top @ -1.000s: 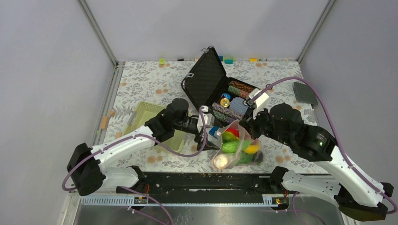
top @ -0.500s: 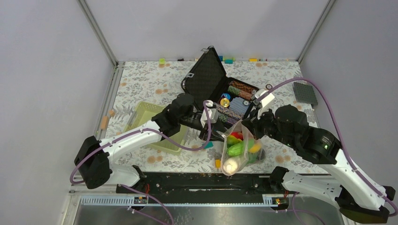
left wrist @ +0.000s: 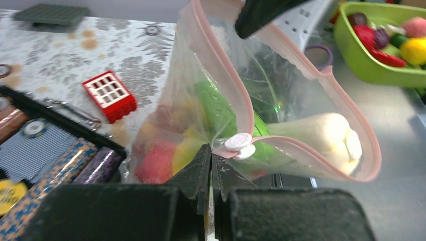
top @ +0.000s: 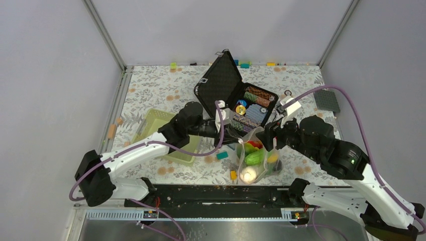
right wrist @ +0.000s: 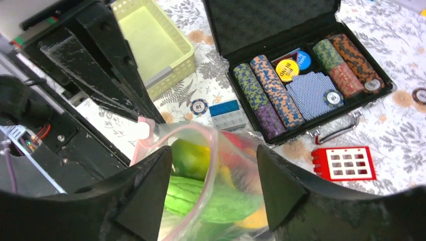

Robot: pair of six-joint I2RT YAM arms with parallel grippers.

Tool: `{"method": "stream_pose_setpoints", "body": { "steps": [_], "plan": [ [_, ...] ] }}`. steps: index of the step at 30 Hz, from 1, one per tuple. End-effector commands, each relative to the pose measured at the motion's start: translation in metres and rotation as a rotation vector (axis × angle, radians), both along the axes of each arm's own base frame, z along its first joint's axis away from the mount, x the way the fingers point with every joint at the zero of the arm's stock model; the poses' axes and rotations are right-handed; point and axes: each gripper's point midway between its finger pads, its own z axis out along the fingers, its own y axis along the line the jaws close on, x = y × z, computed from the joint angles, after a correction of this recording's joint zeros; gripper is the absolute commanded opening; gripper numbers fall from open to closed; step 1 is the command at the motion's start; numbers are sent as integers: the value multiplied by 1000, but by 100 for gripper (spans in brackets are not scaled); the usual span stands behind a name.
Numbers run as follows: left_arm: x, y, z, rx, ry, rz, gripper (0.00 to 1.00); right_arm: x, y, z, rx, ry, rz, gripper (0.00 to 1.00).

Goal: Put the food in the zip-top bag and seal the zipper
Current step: Adjust the zipper food storage bag at the center of the board.

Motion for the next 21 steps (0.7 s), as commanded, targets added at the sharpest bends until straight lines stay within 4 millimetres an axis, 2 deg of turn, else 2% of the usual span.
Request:
{"method": "stream_pose_setpoints", "body": {
  "steps": [1,2,6,8,10,13,16,19,20,21],
  "plan": [
    [30,4,58,-106,-23,310,0,5,-14,4,51,20,-118,74],
    [37,6,62,-100,-20,389,0,2,-16,0,48,47,-125,74],
    [37,8,70,-64,16,519,0,-18,-16,-20,16,121,-43,76],
    [31,7,72,-43,30,572,0,-26,-15,-23,23,157,-22,76],
    [35,10,76,-15,27,661,0,-31,-15,-23,25,199,-31,76],
    [40,14,78,7,55,728,0,-38,-18,-38,-40,292,-42,76],
    [46,20,84,-1,65,784,0,-44,-33,-63,-177,374,-80,70],
    [52,32,89,-17,65,843,0,-41,-59,-70,-230,359,-191,66],
    [53,36,90,-19,61,859,0,-40,-64,-68,-219,344,-215,62],
    [54,41,92,-23,59,876,0,-38,-68,-65,-202,324,-241,52]
  ]
}}
